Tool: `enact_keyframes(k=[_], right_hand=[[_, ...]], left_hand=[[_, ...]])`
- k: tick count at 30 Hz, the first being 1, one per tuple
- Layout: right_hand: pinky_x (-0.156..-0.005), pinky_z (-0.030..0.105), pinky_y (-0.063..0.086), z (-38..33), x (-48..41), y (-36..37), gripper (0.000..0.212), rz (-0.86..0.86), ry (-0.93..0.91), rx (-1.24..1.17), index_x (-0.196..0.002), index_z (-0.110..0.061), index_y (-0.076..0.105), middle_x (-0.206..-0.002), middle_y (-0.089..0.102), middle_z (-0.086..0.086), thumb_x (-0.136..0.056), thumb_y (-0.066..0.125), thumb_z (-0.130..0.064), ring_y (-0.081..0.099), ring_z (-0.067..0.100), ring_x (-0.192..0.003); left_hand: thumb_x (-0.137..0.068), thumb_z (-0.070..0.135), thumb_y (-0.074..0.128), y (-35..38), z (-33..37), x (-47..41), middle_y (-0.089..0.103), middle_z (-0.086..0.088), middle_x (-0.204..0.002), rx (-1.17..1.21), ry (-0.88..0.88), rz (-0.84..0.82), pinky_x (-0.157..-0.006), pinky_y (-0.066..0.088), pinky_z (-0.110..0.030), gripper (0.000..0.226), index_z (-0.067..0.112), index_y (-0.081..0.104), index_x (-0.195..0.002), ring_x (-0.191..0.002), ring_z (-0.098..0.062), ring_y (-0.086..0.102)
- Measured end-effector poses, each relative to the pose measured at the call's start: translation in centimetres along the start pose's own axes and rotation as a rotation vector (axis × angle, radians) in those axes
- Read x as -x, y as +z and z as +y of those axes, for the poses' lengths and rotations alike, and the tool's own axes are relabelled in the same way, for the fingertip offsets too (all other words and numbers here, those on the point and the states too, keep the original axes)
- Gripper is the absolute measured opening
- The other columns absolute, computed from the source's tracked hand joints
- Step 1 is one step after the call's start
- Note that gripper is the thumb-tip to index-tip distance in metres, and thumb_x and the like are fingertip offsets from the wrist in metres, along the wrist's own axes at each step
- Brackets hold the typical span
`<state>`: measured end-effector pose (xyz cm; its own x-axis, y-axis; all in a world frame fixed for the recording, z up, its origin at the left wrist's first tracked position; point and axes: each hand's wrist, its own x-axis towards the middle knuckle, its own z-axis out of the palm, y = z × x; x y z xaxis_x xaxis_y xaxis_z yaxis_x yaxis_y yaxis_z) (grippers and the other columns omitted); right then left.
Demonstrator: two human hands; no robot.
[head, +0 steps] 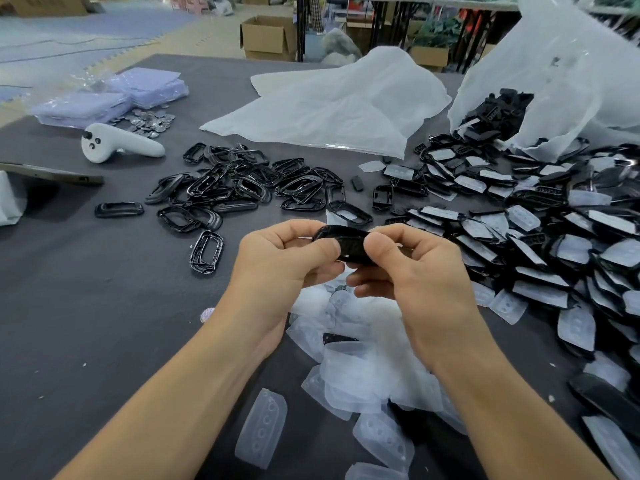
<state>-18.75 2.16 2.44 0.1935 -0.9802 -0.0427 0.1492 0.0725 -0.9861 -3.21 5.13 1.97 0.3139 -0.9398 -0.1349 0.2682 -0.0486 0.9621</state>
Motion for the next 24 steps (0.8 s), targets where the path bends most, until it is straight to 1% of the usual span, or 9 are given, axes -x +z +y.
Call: enact_keyframes(k=[3, 8, 11, 13, 15, 17, 20, 22, 24], right_hand=[[-0.052, 0.027, 0.057, 0.05, -0.02, -0.02, 0.013, 0.035, -0.019, 0.039, -0.090, -0.003, 0.072, -0.072, 0.075, 0.015, -0.098, 0.063, -0.002, 0.069, 0.023, -0.054], [-0.049, 0.025, 0.055, 0.20, -0.03, -0.13, 0.022, 0.048, -0.051, 0.091, -0.082, -0.010, 0.075, -0.068, 0.074, 0.015, -0.096, 0.064, 0.003, 0.068, 0.021, -0.052], [-0.048, 0.026, 0.055, 0.36, 0.04, -0.12, 0.021, 0.040, -0.076, 0.138, -0.082, -0.010, 0.074, -0.065, 0.073, 0.013, -0.095, 0.064, 0.003, 0.067, 0.020, -0.051], [-0.047, 0.026, 0.053, 0.53, 0.01, -0.21, 0.020, 0.049, -0.106, 0.208, -0.083, -0.011, 0.074, -0.062, 0.072, 0.011, -0.094, 0.066, 0.003, 0.067, 0.020, -0.050], [-0.046, 0.025, 0.050, 0.49, -0.07, -0.54, 0.019, 0.045, -0.141, 0.294, -0.082, -0.013, 0.075, -0.059, 0.071, 0.008, -0.092, 0.068, 0.001, 0.066, 0.018, -0.048], [-0.047, 0.024, 0.050, 0.45, -0.06, -0.84, 0.019, -0.003, -0.179, 0.409, -0.081, -0.018, 0.075, -0.060, 0.072, 0.003, -0.089, 0.069, -0.002, 0.067, 0.017, -0.049], [-0.052, 0.028, 0.056, 0.41, 0.19, -0.91, 0.020, -0.024, -0.223, 0.501, -0.085, -0.027, 0.075, -0.065, 0.074, -0.003, -0.085, 0.073, -0.006, 0.070, 0.015, -0.055], [-0.055, 0.027, 0.056, 0.49, 0.16, -0.75, 0.023, -0.003, -0.216, 0.431, -0.088, -0.027, 0.075, -0.067, 0.075, -0.003, -0.084, 0.074, -0.004, 0.070, 0.014, -0.056], [-0.055, 0.024, 0.053, 0.76, 0.08, -0.56, 0.026, -0.002, -0.216, 0.434, -0.089, -0.028, 0.074, -0.067, 0.075, -0.005, -0.084, 0.073, -0.002, 0.068, 0.011, -0.055]], left_hand=[[-0.085, -0.004, 0.076, 0.07, -0.01, 0.17, 0.073, -0.004, -0.070, -0.072, 0.027, -0.026, -0.061, 0.056, -0.019, 0.026, 0.021, 0.082, -0.081, -0.054, -0.013, 0.067], [-0.084, -0.002, 0.078, 0.16, 0.10, 0.35, 0.077, -0.007, -0.072, -0.260, 0.116, -0.012, -0.072, 0.063, -0.032, 0.029, 0.027, 0.082, -0.085, -0.056, -0.016, 0.070], [-0.082, -0.003, 0.079, 0.19, 0.13, 0.31, 0.076, -0.006, -0.068, -0.296, 0.124, 0.016, -0.072, 0.062, -0.033, 0.032, 0.029, 0.081, -0.080, -0.055, -0.018, 0.070], [-0.077, 0.008, 0.080, 0.23, -0.05, 0.26, 0.076, -0.004, -0.067, -0.367, 0.144, 0.034, -0.075, 0.061, -0.037, 0.026, 0.034, 0.080, -0.081, -0.058, -0.020, 0.072], [-0.072, 0.025, 0.074, 0.27, -0.26, 0.30, 0.076, 0.000, -0.065, -0.475, 0.167, -0.011, -0.073, 0.059, -0.035, 0.019, 0.039, 0.079, -0.082, -0.062, -0.016, 0.073], [-0.073, 0.033, 0.071, 0.21, -0.32, 0.47, 0.076, 0.006, -0.067, -0.570, 0.195, -0.087, -0.071, 0.058, -0.033, 0.015, 0.041, 0.079, -0.081, -0.066, -0.010, 0.073], [-0.077, 0.033, 0.077, -0.18, -0.09, 0.38, 0.076, 0.014, -0.070, -0.661, 0.276, -0.103, -0.072, 0.061, -0.032, 0.014, 0.045, 0.080, -0.084, -0.072, -0.008, 0.074], [-0.080, 0.028, 0.081, -0.55, 0.17, 0.26, 0.074, 0.015, -0.066, -0.696, 0.317, -0.080, -0.062, 0.056, -0.023, 0.019, 0.047, 0.079, -0.083, -0.065, -0.005, 0.071], [-0.079, 0.026, 0.080, -0.67, 0.25, 0.24, 0.073, 0.014, -0.063, -0.741, 0.319, -0.121, -0.056, 0.051, -0.021, 0.019, 0.044, 0.079, -0.084, -0.059, -0.008, 0.069]])
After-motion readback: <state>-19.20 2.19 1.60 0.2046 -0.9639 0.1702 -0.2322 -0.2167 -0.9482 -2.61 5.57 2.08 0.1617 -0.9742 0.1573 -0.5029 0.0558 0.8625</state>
